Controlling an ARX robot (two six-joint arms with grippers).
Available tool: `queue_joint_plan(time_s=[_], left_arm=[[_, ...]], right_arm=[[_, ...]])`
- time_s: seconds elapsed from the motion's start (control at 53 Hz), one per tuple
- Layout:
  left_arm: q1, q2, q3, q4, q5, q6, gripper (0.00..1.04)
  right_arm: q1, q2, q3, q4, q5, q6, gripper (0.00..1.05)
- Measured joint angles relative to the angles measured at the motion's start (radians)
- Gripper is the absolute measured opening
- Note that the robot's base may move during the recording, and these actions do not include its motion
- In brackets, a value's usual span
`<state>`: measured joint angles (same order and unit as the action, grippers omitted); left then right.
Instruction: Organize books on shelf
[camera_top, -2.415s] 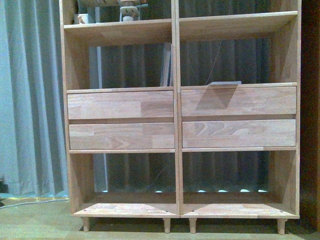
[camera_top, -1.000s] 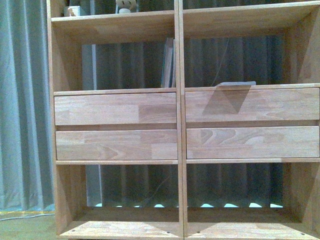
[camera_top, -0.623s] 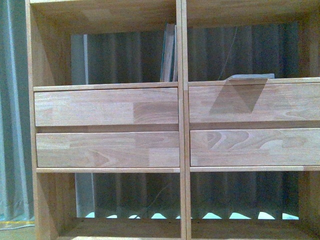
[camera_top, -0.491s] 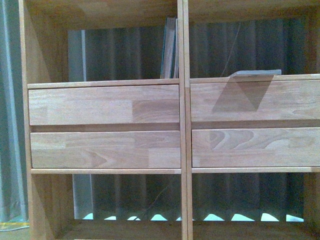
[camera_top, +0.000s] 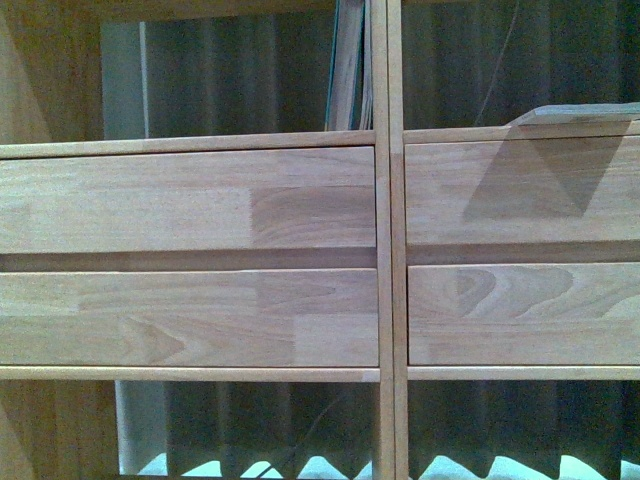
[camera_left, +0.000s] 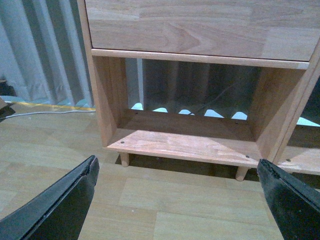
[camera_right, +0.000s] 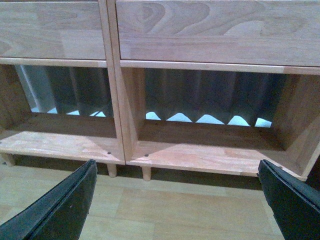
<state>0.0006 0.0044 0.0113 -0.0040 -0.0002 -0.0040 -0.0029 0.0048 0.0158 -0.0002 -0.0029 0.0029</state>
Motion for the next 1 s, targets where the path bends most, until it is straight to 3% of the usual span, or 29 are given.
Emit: queue_joint_plan(time_s=[1.0], left_arm=[[0.0, 0.0, 0.0, 0.0, 0.0, 0.0, 0.98]], right_arm=[[0.0, 0.0, 0.0, 0.0, 0.0, 0.0, 0.98]])
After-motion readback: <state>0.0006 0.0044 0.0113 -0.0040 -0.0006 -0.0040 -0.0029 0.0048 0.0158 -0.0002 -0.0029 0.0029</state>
